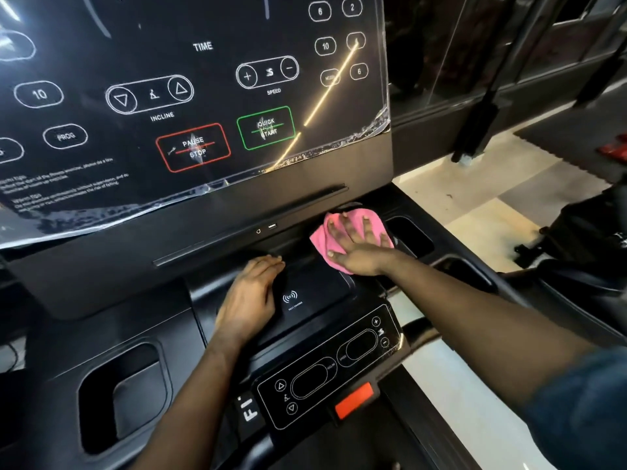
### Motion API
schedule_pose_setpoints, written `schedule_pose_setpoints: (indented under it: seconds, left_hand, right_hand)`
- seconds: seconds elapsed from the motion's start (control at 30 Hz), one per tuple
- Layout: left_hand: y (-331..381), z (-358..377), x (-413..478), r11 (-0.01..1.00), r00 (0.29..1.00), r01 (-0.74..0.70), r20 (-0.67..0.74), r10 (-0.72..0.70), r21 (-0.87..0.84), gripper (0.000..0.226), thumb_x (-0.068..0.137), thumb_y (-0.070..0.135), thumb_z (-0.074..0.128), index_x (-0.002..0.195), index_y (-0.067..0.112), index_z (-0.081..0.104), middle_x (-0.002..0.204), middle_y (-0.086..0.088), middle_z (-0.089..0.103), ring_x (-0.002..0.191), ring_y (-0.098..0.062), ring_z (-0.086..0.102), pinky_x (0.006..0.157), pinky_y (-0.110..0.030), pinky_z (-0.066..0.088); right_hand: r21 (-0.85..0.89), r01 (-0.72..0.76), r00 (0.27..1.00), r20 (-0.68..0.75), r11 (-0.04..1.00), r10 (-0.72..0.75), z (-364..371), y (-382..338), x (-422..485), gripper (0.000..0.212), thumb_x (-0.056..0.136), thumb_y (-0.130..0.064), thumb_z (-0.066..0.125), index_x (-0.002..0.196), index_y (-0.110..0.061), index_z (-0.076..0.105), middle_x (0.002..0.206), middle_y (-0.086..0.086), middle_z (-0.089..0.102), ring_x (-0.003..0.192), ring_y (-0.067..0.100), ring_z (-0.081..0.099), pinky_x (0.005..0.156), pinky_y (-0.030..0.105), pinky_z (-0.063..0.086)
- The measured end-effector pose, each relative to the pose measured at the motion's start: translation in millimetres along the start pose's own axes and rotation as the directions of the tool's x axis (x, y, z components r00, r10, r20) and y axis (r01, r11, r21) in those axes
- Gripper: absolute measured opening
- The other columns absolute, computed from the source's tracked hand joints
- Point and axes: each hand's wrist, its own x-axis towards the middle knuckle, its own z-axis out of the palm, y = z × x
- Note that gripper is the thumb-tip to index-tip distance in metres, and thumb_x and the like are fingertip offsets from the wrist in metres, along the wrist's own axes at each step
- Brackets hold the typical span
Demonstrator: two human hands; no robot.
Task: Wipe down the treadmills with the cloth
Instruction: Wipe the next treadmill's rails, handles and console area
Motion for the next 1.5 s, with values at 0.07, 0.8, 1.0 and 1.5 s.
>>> schedule_pose_setpoints:
  seconds: [0.07,0.8,1.0,1.5]
  left_hand:
    - [-0.2,1.3,-1.8,1.000,1.000,-0.003,-0.003,0.003,-0.001,0.056,0.077,-0.016,0.057,0.128,0.005,0.067,0.132,-0.007,0.065,0.129,-0.024,0.053,0.117,-0.028,0.032]
    - [4.8,3.1,-1.6,0.996,0.997,0.039,0.070,-0.033,-0.080,0.047,0.094,0.020,0.048,0.139,0.017,0.061,0.147,0.008,0.053,0.141,-0.007,0.041,0.122,-0.026,0.025]
    - [38.5,15.3,43.3,0.998,0.976,0.042,0.210,-0.053,0.056,0.060,0.097,0.046,0.034,0.146,0.018,0.053,0.153,0.008,0.047,0.140,-0.013,0.042,0.119,-0.024,0.026]
    - [115.2,27.6,69.2,0.846,0.797,0.398,0.323,-0.511,0.356,0.121,0.068,0.097,0.030,0.159,0.018,0.022,0.163,0.005,0.020,0.151,-0.019,0.018,0.122,-0.044,0.026]
  right_hand:
    - [0.008,0.034,0.999,-0.016,0.999,-0.034,8.6,3.5,-10.6,0.069,0.104,-0.063,0.027,0.153,-0.052,-0.021,0.158,-0.014,-0.040,0.145,0.028,-0.039,0.119,0.062,-0.016]
    - [-0.001,0.111,0.990,-0.088,0.994,-0.111,37.8,37.6,-31.9,0.064,0.106,-0.058,0.024,0.154,-0.053,-0.019,0.155,-0.019,-0.037,0.144,0.022,-0.037,0.120,0.054,-0.018]
    - [0.070,0.050,0.972,-0.235,0.996,-0.032,17.7,28.8,3.0,0.062,0.106,-0.056,0.020,0.158,-0.046,-0.012,0.164,-0.013,-0.027,0.143,0.018,-0.040,0.120,0.048,-0.022]
    - [0.113,-0.026,0.982,-0.185,0.993,0.046,-65.0,123.1,96.5,0.064,0.103,-0.062,0.016,0.161,-0.042,-0.005,0.169,-0.005,-0.019,0.156,0.028,-0.017,0.122,0.058,-0.008]
